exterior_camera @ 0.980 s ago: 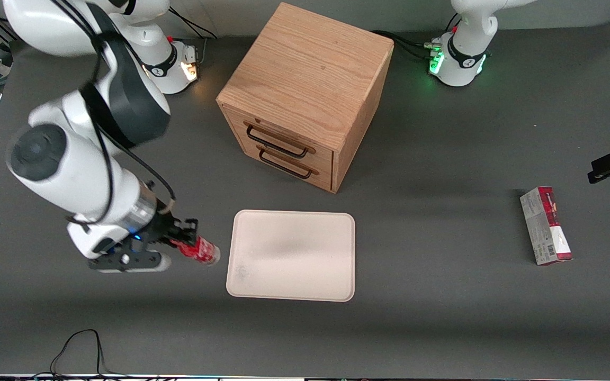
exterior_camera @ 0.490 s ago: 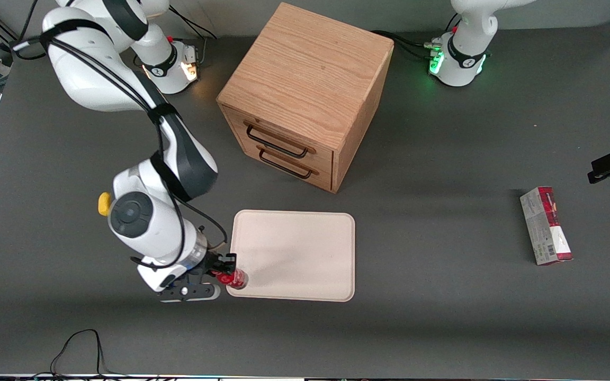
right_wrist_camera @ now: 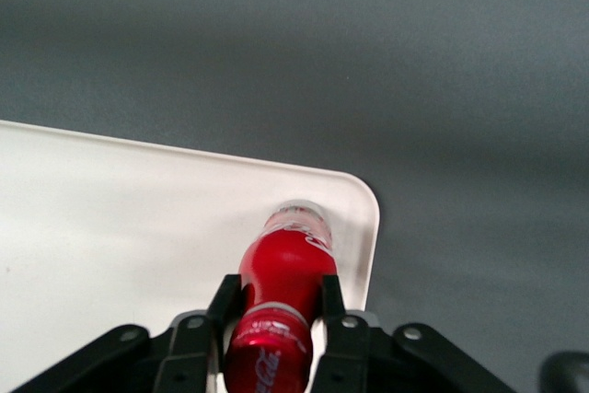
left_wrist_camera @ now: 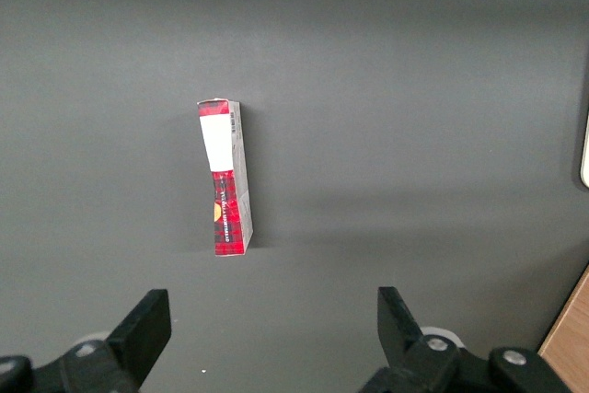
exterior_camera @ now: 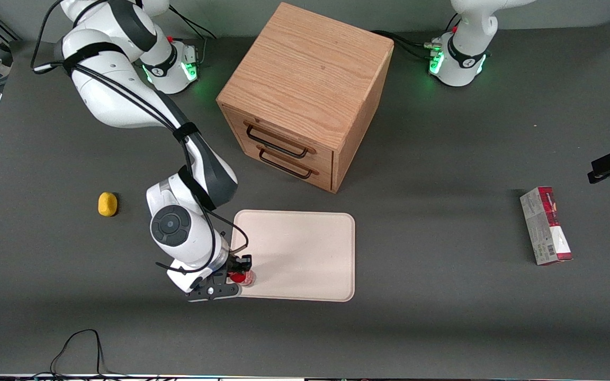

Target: Place coke bottle on tray

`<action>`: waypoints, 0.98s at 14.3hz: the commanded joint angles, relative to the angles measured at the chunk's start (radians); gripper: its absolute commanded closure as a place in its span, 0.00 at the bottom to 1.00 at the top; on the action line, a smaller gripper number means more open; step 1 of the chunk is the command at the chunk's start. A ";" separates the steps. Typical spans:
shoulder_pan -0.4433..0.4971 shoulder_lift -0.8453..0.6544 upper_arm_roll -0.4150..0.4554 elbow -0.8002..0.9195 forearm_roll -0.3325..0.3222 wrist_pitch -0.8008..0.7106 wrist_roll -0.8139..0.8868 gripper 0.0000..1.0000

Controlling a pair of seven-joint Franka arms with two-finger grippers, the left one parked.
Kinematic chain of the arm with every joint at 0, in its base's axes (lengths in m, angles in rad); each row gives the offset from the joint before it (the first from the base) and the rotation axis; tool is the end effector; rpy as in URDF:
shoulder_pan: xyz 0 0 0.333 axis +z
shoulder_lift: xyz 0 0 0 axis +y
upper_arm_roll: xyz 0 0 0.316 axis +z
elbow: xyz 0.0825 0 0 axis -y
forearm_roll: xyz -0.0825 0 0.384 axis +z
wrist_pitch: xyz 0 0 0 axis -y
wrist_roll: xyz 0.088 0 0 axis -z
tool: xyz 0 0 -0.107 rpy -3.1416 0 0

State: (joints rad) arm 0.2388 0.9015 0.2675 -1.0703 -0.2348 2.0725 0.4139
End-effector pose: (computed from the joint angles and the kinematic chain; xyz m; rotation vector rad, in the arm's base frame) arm 0.7226 0.3046 0.3060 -3.0864 -0.1252 -0.1831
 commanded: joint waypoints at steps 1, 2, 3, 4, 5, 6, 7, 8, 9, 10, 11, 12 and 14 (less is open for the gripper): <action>0.019 -0.004 -0.008 -0.010 -0.023 0.030 0.035 0.00; 0.019 -0.009 -0.013 -0.014 -0.031 0.037 0.046 0.00; 0.019 -0.021 -0.013 -0.016 -0.035 0.032 0.037 0.00; 0.019 -0.042 -0.014 -0.017 -0.038 0.015 0.034 0.00; 0.019 -0.071 -0.016 -0.019 -0.038 -0.023 0.034 0.00; 0.022 -0.107 -0.033 -0.020 -0.035 -0.076 0.033 0.00; 0.040 -0.154 -0.063 -0.046 -0.023 -0.116 0.023 0.00; 0.045 -0.233 -0.101 -0.121 0.010 -0.126 0.002 0.00; 0.047 -0.322 -0.140 -0.217 0.072 -0.126 -0.041 0.00; 0.051 -0.408 -0.183 -0.297 0.133 -0.126 -0.105 0.00; 0.060 -0.491 -0.226 -0.368 0.168 -0.133 -0.166 0.00; 0.060 -0.569 -0.260 -0.441 0.189 -0.164 -0.202 0.00; 0.037 -0.717 -0.301 -0.555 0.198 -0.242 -0.285 0.00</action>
State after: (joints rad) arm 0.2851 0.3932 0.0150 -1.3982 -0.0708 1.8570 0.2147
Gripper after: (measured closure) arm 0.000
